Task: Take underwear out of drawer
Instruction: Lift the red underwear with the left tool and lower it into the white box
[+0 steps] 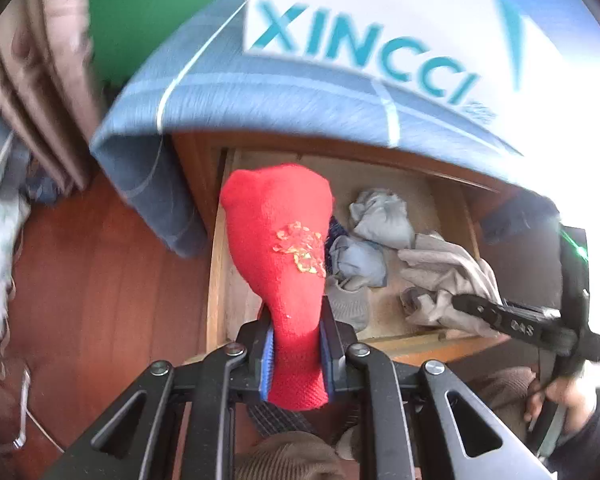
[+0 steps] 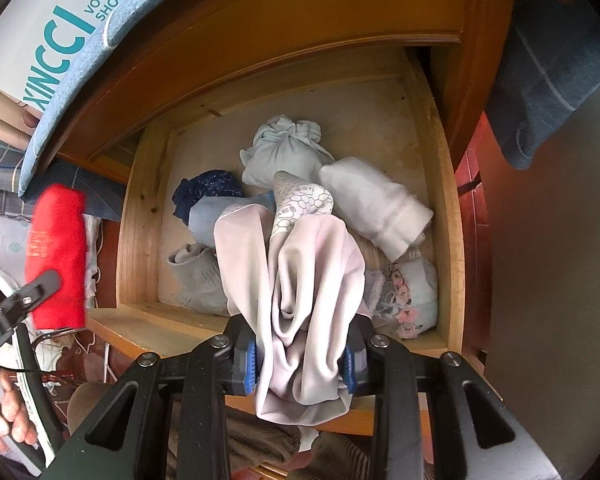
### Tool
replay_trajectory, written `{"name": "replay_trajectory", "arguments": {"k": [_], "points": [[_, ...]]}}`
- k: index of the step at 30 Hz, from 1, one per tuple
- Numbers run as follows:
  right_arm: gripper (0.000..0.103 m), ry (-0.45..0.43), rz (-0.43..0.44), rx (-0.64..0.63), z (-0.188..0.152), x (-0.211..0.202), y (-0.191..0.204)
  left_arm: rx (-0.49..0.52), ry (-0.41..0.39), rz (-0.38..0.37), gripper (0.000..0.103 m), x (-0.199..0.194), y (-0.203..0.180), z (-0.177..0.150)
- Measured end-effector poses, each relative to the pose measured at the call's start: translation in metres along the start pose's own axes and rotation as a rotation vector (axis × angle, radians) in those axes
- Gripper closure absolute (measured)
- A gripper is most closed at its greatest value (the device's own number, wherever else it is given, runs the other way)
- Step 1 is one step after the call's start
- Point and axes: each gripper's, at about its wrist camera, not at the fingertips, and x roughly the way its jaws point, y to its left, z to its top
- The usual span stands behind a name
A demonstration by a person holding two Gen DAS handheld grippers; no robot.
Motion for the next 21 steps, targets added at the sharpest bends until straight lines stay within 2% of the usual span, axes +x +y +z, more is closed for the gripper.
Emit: {"name": "replay_trajectory", "arguments": {"k": [6,12,18,21], "points": [[0.074,-0.001,-0.002,-0.001,0.0,-0.001,0.001,0.123,-0.083,-0.049,0.085,-0.048,-0.016,0.0],[0.074,-0.002,0.0,-0.001,0.0,-0.001,0.001,0.204,-0.188,-0.097,0.085,-0.1,-0.031,0.016],[0.074,-0.001,0.002,-0.001,0.0,0.001,0.001,0.24,-0.329,-0.126,0.085,-0.163,-0.046,0.052],[0.074,-0.001,0.004,-0.004,0.001,0.001,0.0,0.258,-0.397,-0.111,0.085,-0.185,-0.058,0.081]]}}
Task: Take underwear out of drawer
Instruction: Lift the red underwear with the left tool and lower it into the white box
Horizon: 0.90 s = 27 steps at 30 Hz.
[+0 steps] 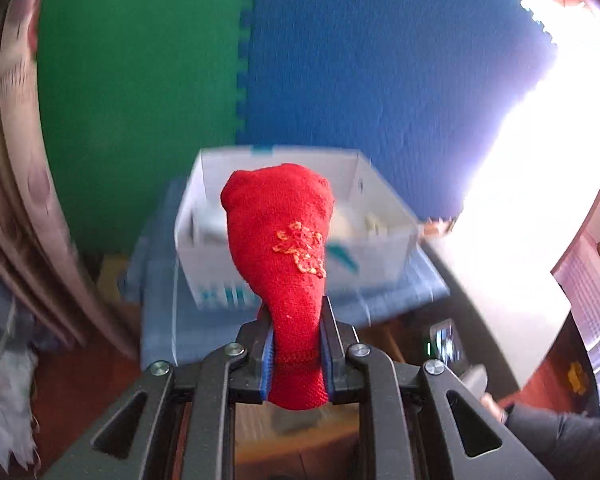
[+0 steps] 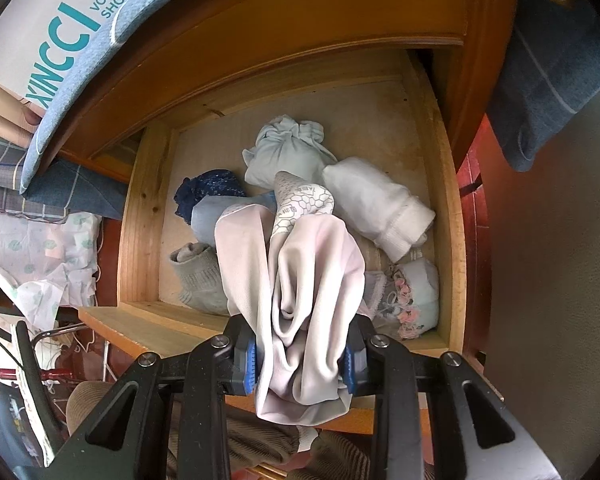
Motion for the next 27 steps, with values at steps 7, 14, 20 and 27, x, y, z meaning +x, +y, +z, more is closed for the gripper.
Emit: {"name": "replay_trajectory", "arguments": {"k": [7,14,20,27], "points": [[0.074,0.0,0.005,0.004,0.001,0.0,0.0,-0.013,-0.079,0.05,0.085,0.019,0.006,0.072],[0.074,-0.004,0.006,0.003,0.0,-0.001,0.0,-0.054,-0.007,0.058,0.085,0.086,0.018,0.107],[0.074,-0.003,0.023,0.008,0.001,-0.001,-0.002,-0.084,0.087,0.073,0.085,0.143,0.022,0.101],[0.074,0.0,0.038,0.008,0.001,-0.002,-0.003,-0.108,0.171,0.097,0.085,0.186,0.023,0.085]]}}
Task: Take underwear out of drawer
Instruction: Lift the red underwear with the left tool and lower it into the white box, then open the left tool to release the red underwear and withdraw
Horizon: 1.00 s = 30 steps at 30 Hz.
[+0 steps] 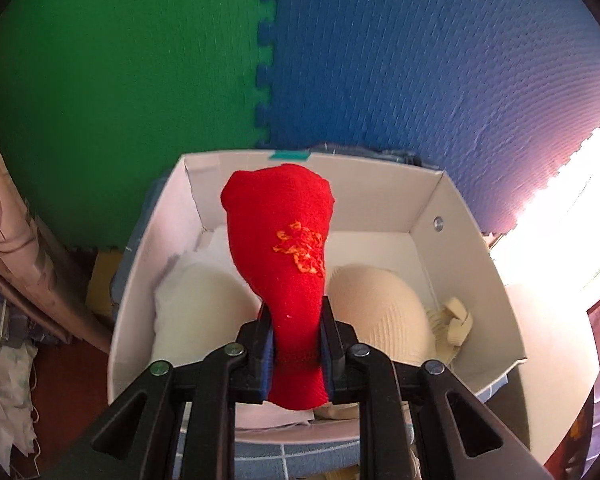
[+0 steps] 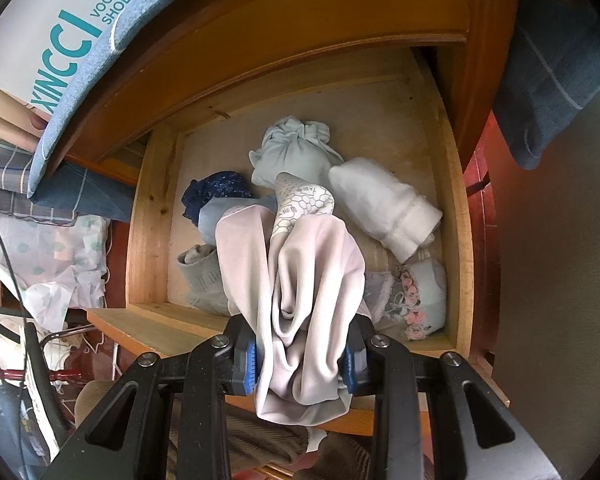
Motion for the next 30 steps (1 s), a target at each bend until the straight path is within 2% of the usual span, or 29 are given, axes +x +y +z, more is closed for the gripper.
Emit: {"name": "replay_trajectory", "arguments": {"k": [6,8,15,17,20,26,30], "points": [[0.074,0.0,0.003,0.0,0.0,0.001,0.0,-0.027,0.036,0.015,0.084,0.017,0.0,-0.006],[0.074,0.001,0.002,-0.003,0.0,0.001,0.0,-0.047,0.041,0.014,0.081,0.019,0.0,-0.006],[0.074,-0.001,-0.003,-0.005,0.0,0.001,0.001,-0.066,0.025,0.032,0.073,0.01,0.004,-0.006],[0.074,-0.001,-0.001,-0.006,0.0,0.002,0.002,-0.06,0.024,0.024,0.068,0.005,0.004,-0.008],[0.074,-0.007,-0.003,-0.005,0.0,0.001,0.002,-0.033,0.018,0.033,0.067,-0.007,0.002,-0.014],[0.074,-0.004,-0.012,-0.011,-0.001,0.001,0.003,0.03,-0.048,0.049,0.066,-0.046,-0.004,-0.044],[0.074,-0.006,-0.024,-0.016,-0.001,0.002,0.004,0.061,-0.083,0.084,0.057,-0.069,-0.006,-0.081]]}}
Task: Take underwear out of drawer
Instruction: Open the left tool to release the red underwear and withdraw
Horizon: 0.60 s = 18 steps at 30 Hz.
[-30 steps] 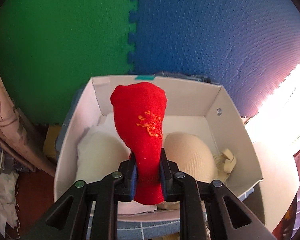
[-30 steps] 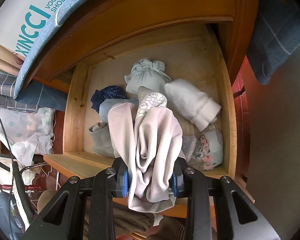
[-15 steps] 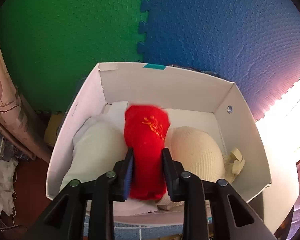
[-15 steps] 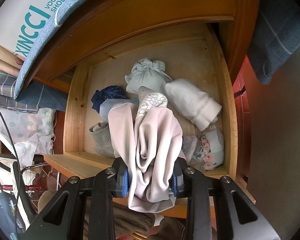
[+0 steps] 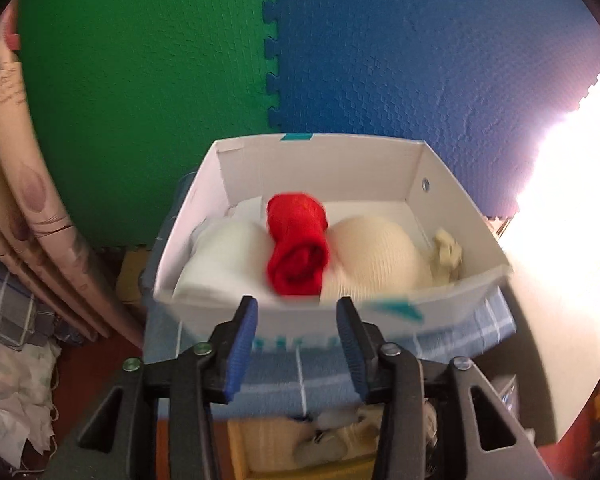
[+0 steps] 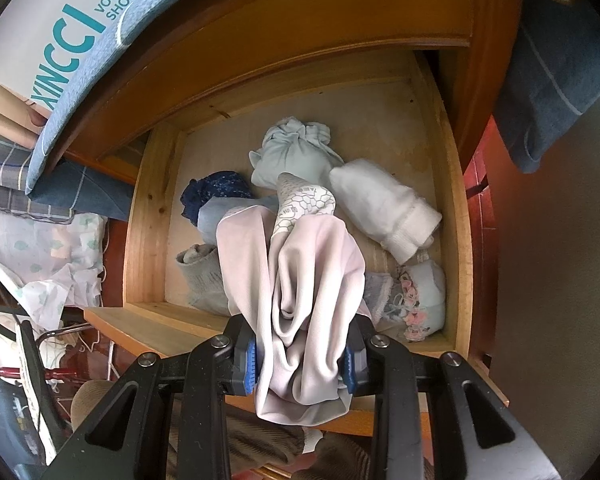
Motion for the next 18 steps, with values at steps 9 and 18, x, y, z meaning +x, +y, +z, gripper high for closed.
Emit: {"name": "replay_trajectory", "arguments": {"k": [9,18], "points": [[0.074,-0.008,-0.053,-0.03,0.0,0.002,0.007,-0.072,0.046,0.069,0.053,-0.004,0.012,-0.103],[0.074,-0.082,-0.076,-0.069,-0.003,-0.012,0.013,-0.217,0.118,0.16,0.053,0.03,0.029,-0.186]]}}
